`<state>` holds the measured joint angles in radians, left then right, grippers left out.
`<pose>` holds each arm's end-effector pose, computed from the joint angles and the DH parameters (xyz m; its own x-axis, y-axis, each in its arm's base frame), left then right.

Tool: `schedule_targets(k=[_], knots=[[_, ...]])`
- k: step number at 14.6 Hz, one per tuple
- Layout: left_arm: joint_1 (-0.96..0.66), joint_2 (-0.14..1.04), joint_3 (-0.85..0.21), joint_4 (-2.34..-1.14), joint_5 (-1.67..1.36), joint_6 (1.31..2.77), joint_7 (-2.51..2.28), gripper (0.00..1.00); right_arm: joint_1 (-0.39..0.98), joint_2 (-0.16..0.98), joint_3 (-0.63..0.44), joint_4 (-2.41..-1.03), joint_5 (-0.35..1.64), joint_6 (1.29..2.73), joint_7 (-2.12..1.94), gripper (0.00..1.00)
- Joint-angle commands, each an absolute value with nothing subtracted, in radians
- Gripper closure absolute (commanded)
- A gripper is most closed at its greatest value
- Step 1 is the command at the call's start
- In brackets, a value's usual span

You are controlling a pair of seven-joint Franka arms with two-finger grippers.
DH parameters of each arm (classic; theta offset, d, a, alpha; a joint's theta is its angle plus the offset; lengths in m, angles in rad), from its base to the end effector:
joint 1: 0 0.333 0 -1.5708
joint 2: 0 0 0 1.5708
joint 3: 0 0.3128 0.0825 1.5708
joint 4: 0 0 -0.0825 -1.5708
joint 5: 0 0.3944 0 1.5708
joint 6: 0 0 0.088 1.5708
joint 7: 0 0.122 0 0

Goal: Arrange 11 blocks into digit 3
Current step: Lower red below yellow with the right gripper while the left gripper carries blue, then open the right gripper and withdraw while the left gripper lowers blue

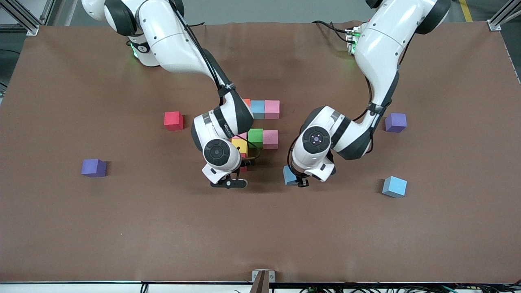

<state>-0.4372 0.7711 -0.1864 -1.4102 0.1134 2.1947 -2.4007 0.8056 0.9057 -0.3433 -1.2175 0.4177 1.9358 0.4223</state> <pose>0.6165 -0.4065 0.2274 -0.1934 0.9801 -0.0444 0.9811 0.1932 -0.0079 0.6208 0.4159 0.2114 0.9856 -0.0290 -0.1665 -0.0346 -0.9989 -0.0313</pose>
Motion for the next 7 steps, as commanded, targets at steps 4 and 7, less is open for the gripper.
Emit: schedule_targets(k=[4, 7], knots=[[-0.483, 0.779, -0.176, -1.404, 0.121, 2.187, -2.493, 0.85, 0.782, 0.769, -0.54, -1.226, 0.436, 1.849, 0.425, 0.0], [-0.525, 0.807, -0.17, -1.373, 0.121, 2.212, -2.5, 0.85, 0.695, 0.73, -0.572, -1.235, 0.427, 1.799, 0.426, 0.0]])
